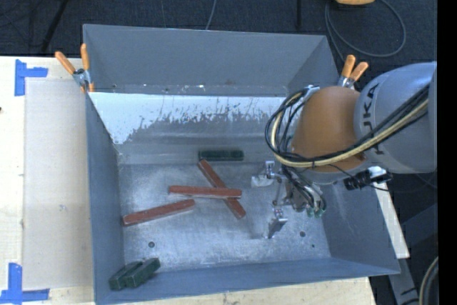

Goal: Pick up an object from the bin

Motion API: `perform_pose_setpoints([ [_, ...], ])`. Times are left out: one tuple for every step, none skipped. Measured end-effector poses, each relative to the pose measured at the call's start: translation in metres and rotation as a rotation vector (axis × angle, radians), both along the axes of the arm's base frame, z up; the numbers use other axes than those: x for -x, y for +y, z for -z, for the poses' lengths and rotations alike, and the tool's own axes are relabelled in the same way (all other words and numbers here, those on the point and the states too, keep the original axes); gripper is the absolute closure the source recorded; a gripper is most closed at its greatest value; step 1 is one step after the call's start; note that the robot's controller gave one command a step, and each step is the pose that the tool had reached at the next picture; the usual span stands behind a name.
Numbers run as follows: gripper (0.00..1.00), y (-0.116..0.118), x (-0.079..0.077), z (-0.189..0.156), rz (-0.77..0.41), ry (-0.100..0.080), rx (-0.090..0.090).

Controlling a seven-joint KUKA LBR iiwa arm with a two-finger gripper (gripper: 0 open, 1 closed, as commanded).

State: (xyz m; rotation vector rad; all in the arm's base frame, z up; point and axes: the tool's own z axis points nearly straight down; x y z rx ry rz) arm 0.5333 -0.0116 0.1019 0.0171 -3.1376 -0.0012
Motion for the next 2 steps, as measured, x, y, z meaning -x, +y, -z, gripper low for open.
perform_pose_setpoints([
  [0.0, 0.001, -0.015, -0.002, -0.026, -0.007, 0.002],
  [0.0, 0.017, -0.017, 0.014, -0.089, -0.008, -0.002],
])
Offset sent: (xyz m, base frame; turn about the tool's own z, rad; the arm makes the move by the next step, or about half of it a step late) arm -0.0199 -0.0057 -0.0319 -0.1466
